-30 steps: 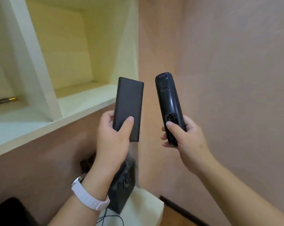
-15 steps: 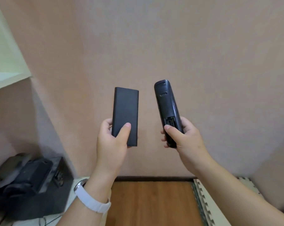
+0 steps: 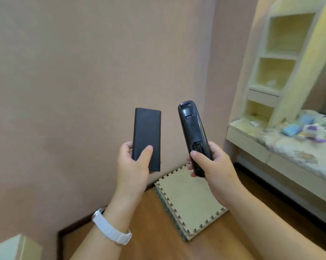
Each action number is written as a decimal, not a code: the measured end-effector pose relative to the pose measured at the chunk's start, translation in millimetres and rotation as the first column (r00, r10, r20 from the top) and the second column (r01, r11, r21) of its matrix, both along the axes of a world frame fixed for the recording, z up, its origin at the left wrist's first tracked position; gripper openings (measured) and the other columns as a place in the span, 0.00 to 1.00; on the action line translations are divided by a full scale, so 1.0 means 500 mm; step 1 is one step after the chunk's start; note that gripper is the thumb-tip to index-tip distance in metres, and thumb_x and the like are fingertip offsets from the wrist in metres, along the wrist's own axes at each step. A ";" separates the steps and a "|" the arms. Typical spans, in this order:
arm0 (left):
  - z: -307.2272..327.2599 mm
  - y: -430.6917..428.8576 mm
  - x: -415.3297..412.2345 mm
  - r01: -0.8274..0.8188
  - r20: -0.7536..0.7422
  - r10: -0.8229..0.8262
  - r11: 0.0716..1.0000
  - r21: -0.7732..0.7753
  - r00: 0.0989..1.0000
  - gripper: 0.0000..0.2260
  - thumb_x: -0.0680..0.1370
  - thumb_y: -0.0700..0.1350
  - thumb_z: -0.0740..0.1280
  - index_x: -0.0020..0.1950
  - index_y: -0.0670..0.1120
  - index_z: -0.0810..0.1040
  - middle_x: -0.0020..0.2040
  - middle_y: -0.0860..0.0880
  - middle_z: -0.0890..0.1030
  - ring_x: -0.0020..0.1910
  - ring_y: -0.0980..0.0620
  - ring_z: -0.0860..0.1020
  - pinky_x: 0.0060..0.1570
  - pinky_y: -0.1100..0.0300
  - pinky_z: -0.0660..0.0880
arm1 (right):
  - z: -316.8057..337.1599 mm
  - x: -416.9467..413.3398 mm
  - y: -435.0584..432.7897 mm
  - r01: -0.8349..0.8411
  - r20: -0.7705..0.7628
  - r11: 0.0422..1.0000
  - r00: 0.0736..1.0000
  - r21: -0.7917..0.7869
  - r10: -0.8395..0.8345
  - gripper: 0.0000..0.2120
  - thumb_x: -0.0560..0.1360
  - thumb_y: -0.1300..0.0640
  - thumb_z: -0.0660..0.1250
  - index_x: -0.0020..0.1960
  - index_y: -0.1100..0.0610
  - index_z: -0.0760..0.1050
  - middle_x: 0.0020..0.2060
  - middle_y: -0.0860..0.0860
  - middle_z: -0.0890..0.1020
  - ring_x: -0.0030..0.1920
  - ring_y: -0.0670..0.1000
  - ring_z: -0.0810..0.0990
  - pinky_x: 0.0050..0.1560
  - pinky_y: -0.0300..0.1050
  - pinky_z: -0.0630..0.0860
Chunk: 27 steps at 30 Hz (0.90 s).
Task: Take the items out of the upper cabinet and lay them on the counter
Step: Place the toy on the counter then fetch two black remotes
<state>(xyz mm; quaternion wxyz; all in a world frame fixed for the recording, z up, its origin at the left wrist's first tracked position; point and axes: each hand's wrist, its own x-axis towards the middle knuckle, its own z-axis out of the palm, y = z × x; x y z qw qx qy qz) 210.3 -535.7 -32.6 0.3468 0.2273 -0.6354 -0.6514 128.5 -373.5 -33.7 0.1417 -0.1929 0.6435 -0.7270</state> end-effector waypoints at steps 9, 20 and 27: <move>0.011 0.344 -0.186 0.345 0.040 -0.344 0.937 -0.053 0.938 0.09 0.78 0.45 0.68 0.57 0.50 0.72 0.53 0.45 0.80 0.50 0.41 0.82 0.43 0.45 0.83 | -0.004 -0.063 0.388 0.323 0.039 0.946 0.946 -0.020 -0.322 0.08 0.77 0.61 0.67 0.55 0.56 0.75 0.40 0.56 0.81 0.36 0.50 0.80 0.38 0.45 0.80; -0.038 0.627 -0.429 0.669 0.099 -0.664 0.742 -0.029 0.741 0.08 0.77 0.46 0.69 0.55 0.52 0.73 0.52 0.45 0.80 0.48 0.41 0.82 0.40 0.45 0.83 | -0.057 -0.166 0.661 0.663 0.067 0.744 0.741 0.085 -0.668 0.09 0.76 0.58 0.68 0.56 0.50 0.75 0.44 0.58 0.82 0.37 0.50 0.82 0.39 0.45 0.81; -0.097 0.715 -0.663 0.757 0.121 -0.757 0.651 0.055 0.642 0.09 0.77 0.45 0.70 0.56 0.49 0.74 0.50 0.46 0.81 0.48 0.41 0.82 0.44 0.39 0.81 | -0.098 -0.345 0.734 0.757 0.089 0.630 0.625 0.176 -0.776 0.10 0.76 0.57 0.68 0.56 0.49 0.74 0.44 0.58 0.82 0.37 0.50 0.82 0.38 0.44 0.80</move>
